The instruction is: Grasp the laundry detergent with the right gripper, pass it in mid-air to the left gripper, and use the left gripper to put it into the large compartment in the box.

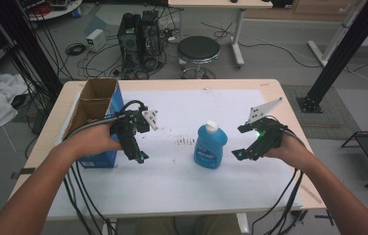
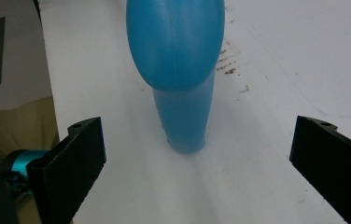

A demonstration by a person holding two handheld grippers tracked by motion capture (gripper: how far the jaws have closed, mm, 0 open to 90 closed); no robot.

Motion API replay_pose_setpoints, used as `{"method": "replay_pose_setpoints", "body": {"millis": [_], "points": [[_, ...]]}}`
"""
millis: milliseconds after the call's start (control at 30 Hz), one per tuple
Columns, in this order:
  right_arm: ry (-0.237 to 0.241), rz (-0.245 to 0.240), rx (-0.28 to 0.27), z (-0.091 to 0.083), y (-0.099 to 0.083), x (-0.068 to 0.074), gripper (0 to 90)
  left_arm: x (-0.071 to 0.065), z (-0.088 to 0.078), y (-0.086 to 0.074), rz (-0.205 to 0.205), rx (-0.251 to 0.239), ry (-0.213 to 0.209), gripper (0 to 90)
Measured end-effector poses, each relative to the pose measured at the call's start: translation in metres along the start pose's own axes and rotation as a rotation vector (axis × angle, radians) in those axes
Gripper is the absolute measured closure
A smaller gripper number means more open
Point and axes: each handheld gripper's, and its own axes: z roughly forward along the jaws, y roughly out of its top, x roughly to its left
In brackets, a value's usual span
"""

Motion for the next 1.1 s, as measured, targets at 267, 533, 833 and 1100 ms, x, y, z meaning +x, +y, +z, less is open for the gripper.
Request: {"method": "replay_pose_setpoints", "body": {"millis": [267,533,833,1100], "points": [[0.002,-0.005,-0.054,0.008,-0.012,0.002,2.5,0.0,0.001,-0.001,-0.003,0.003,0.003,12.2],[-0.008,0.011,-0.097,0.019,-0.02,0.006,2.5,0.0,0.002,0.0,-0.004,-0.004,-0.003,12.2],[-0.006,0.003,-0.162,0.034,-0.025,0.007,2.5,0.001,0.002,0.0,0.001,-0.006,-0.001,12.2],[-0.012,-0.001,-0.195,0.043,-0.025,0.005,2.5,0.001,0.002,-0.001,-0.001,0.001,0.001,12.2]]}}
